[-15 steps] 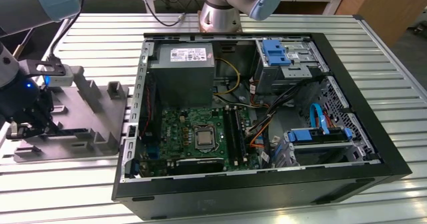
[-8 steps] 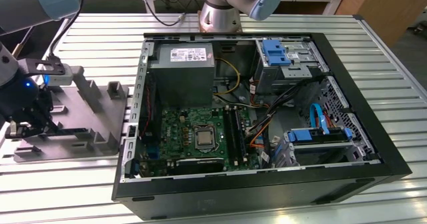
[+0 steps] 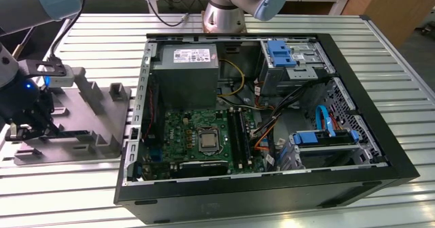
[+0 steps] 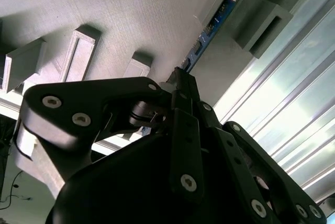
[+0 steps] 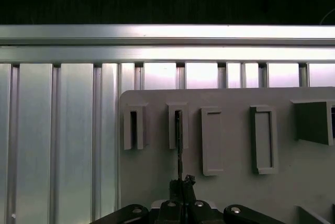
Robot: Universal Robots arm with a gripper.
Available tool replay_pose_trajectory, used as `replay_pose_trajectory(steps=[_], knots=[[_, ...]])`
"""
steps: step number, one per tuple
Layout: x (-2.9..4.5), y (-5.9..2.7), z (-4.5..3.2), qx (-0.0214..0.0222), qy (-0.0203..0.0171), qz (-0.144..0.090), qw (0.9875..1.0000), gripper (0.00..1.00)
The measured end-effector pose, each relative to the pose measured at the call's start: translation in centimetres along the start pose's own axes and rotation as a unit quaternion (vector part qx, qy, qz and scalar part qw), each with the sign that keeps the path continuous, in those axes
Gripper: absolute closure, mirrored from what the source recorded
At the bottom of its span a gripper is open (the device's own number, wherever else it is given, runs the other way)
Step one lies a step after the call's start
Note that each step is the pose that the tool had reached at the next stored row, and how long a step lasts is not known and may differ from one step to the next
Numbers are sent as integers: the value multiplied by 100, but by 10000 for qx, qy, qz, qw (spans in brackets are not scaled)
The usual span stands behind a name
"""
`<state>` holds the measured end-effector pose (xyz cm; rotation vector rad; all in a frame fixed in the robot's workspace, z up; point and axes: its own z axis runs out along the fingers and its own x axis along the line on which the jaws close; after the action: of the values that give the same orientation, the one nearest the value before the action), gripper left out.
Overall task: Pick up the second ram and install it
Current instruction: 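Pick up the second ram and move it above second insertion slot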
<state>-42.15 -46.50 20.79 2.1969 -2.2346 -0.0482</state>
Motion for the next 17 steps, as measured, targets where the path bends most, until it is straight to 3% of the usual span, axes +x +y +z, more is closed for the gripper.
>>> replay_pose_trajectory(steps=[2, 4, 17], knots=[[0, 1, -23, -2, 2, 0, 10000, 89], [-1, 3, -93, -1, 0, 0, 10000, 89], [-11, 18, -677, 0, 0, 0, 10000, 89]])
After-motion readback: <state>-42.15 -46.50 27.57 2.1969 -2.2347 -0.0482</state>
